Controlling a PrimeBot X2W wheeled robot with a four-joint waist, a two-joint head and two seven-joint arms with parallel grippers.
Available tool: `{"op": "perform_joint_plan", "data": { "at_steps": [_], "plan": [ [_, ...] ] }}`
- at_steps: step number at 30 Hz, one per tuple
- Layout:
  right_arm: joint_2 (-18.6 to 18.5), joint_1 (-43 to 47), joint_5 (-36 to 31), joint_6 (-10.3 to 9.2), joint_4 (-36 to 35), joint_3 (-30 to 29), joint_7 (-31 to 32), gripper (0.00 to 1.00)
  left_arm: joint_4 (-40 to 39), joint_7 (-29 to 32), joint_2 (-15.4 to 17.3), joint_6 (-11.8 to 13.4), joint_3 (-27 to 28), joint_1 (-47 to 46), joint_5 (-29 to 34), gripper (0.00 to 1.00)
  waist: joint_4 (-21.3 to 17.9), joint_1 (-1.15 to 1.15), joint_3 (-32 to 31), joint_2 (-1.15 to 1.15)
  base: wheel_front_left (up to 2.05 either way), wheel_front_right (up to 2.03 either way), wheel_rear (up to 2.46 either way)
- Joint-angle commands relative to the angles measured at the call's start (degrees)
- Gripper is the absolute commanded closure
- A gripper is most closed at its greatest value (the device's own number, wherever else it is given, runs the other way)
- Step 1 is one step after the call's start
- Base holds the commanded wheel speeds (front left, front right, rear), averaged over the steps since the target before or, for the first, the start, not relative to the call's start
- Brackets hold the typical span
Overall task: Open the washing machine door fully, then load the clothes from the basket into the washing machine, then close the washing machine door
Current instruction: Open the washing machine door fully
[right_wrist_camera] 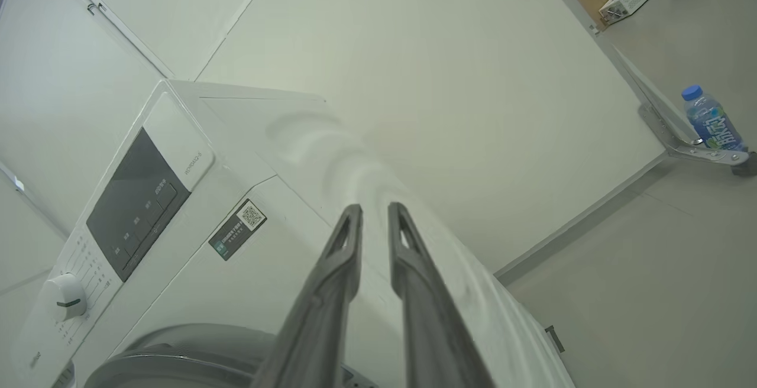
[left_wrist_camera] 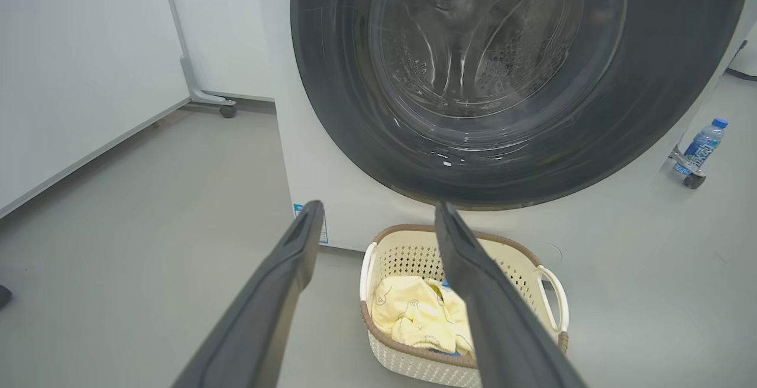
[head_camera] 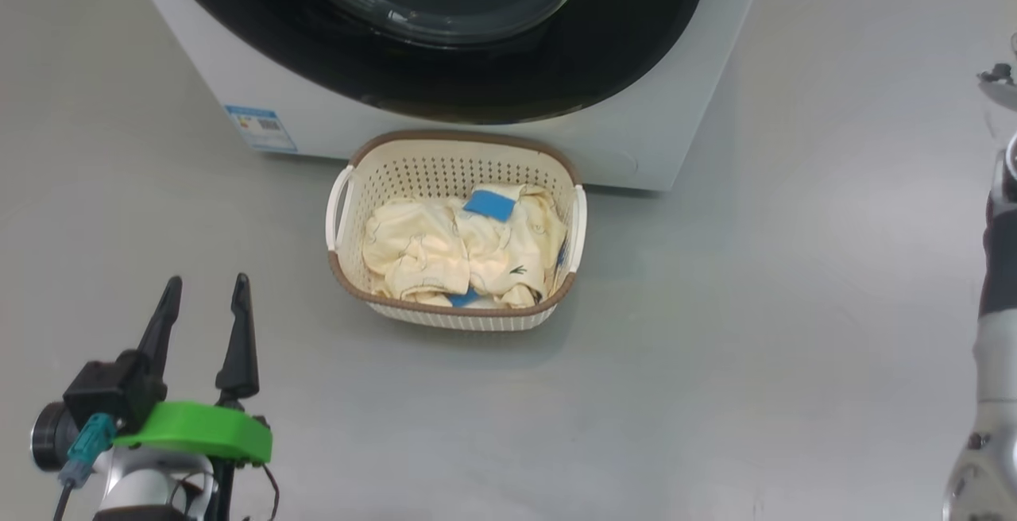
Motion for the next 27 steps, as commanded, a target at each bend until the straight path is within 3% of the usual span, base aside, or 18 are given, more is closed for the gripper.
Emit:
{"op": "perform_joint_plan", "data": {
  "at_steps": [1, 8, 27],
  "plan": [
    [0.8, -4.1, 2.2, -0.15, -0.3, -0.4, 0.9, 1.00, -1.2, -0.5, 1.0, -0.2, 1.8, -3.2, -0.1, 0.00, 1.1, -0.01, 1.7, 0.00, 0.00, 0.00, 0.00],
    [1.8, -9.1, 8.5, -0.15, 5.8, -3.3, 4.3, 1.00, 0.1, -0.7, 0.0, -0.8, 1.2, -5.9, 0.1, 0.00, 2.8, -0.01, 4.8, 0.00, 0.00, 0.00, 0.00],
    [2.4, -17.4, 17.2, -0.15, 12.4, -1.3, 16.1, 1.00, 1.6, -0.9, -2.7, -2.9, 2.2, -10.2, 2.1, 0.00, 6.0, -0.01, 10.0, 0.00, 0.00, 0.00, 0.00]
  ]
}}
